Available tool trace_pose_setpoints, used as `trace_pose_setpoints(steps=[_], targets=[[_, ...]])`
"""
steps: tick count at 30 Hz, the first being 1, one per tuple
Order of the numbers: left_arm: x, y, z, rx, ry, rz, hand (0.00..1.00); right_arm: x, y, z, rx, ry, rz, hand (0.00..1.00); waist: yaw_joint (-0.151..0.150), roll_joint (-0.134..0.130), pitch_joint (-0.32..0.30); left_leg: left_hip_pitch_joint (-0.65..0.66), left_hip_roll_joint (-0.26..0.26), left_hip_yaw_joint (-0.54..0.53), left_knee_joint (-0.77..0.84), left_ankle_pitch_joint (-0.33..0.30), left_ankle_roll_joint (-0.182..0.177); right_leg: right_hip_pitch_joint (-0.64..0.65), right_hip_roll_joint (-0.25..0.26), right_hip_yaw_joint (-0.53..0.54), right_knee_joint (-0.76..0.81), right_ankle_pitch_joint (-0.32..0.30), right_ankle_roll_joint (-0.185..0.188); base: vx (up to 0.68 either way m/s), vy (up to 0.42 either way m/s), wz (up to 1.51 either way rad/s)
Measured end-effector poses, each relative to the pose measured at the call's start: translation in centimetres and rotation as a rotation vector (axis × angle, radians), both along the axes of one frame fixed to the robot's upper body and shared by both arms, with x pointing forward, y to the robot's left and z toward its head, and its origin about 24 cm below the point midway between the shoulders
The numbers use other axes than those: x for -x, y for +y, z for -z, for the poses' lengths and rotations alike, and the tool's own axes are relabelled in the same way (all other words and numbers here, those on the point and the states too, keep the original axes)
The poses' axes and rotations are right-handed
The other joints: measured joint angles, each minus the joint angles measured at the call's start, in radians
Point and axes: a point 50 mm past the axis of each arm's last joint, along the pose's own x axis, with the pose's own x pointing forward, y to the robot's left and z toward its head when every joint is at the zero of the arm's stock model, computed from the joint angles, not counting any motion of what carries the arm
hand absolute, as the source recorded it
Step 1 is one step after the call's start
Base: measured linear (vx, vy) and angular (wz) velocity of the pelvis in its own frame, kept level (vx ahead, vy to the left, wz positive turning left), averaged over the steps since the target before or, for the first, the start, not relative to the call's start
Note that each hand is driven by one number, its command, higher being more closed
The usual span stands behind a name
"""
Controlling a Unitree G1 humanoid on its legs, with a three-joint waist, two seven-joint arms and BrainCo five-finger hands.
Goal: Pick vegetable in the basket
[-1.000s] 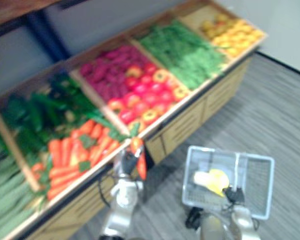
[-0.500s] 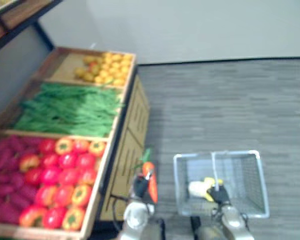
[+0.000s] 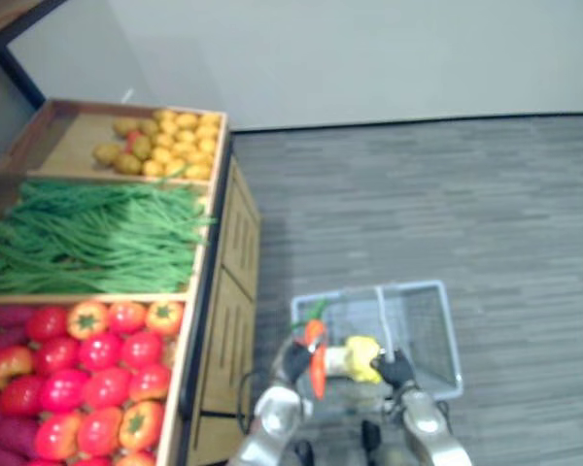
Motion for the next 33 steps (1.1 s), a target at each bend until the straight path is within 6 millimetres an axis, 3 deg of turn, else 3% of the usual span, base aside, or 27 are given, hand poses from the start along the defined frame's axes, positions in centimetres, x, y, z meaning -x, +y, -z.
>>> trace_pose_setpoints(steps=[4,5,15,24,33], targets=[[0.7,-0.4,1.0,-0.024,0.049,0.032,1.0,0.1,0.4,0.0,-0.016,0.005,-0.025,1.0,-0.003,0.0,-0.012,0.013,0.009,0.009,-0.019,0.008,-0.01,0.029,0.01,0.002,-0.074,0.043,-0.006,0.0,-0.04,-0.08],[0.8,-0.4,1.3,-0.034,0.062,0.038,0.0,0.1,0.5,0.0,-0.021,0.006,-0.026,1.0,-0.004,0.0,-0.012,0.018,0.011,0.015,-0.021,0.009,-0.011,0.041,0.012,0.003,-0.088,0.05,-0.007,-0.01,-0.03,-0.1],[1.1,-0.4,3.1,-0.174,0.15,0.139,0.0,1.0,1.0,0.0,-0.157,0.032,-0.025,1.0,-0.007,-0.001,-0.013,0.045,0.031,0.02,-0.038,0.012,-0.018,0.054,0.026,-0.024,-0.096,0.039,-0.014,0.0,-0.013,-0.01],[0.2,-0.2,3.0,-0.219,0.14,0.155,0.0,2.1,0.8,0.6,-0.25,0.085,0.018,1.0,-0.01,-0.006,-0.014,0.053,0.035,0.02,-0.04,0.01,-0.021,0.059,0.031,-0.031,-0.096,0.038,-0.015,0.01,-0.002,-0.01],[0.1,1.8,2.9,-0.197,0.139,0.021,0.0,3.2,-3.2,3.3,-0.201,0.196,0.248,1.0,-0.01,-0.02,-0.015,0.068,0.035,0.019,-0.038,0.009,-0.023,0.078,0.026,-0.057,-0.097,0.03,-0.022,0.0,0.0,0.01]])
